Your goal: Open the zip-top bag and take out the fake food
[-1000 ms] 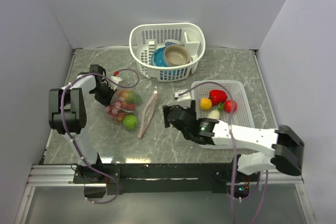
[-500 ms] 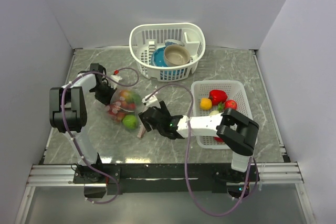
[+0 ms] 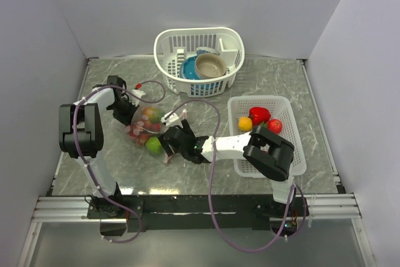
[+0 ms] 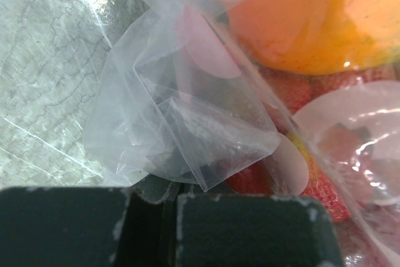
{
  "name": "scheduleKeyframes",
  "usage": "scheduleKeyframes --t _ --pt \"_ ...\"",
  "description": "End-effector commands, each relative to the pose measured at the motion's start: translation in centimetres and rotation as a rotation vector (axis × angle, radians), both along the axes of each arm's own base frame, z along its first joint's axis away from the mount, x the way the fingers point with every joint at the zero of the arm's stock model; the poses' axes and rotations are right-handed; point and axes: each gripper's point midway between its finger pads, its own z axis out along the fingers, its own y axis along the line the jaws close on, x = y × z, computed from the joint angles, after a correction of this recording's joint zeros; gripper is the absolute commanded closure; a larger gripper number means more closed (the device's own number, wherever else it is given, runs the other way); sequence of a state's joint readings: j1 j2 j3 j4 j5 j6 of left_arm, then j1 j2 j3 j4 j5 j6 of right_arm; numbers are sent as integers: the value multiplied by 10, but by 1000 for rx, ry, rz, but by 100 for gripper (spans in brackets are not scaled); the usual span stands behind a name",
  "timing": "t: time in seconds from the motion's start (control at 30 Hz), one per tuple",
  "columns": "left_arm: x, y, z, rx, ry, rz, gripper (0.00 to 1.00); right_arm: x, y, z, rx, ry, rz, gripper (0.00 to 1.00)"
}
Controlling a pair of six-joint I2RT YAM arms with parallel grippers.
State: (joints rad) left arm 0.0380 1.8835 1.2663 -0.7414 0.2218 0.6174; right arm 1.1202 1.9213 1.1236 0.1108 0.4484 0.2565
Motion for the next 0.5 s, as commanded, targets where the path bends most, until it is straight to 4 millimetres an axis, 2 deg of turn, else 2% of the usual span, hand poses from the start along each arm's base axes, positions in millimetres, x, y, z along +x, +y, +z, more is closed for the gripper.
scheduleKeyframes --t 0.0,0.13,0.23,0.3,0.47 --pt "1 0 -1 0 7 -14 99 6 1 27 89 -47 -19 13" --pt "3 -1 -3 -7 11 -11 99 3 0 19 81 -44 1 13" --pt "4 -3 -3 -11 14 -6 99 2 11 15 97 -39 42 11" --pt "6 -2 -2 -9 10 -1 99 -3 26 19 136 -36 108 9" --pt "7 -6 -5 15 13 9 99 -21 63 46 238 -45 249 3"
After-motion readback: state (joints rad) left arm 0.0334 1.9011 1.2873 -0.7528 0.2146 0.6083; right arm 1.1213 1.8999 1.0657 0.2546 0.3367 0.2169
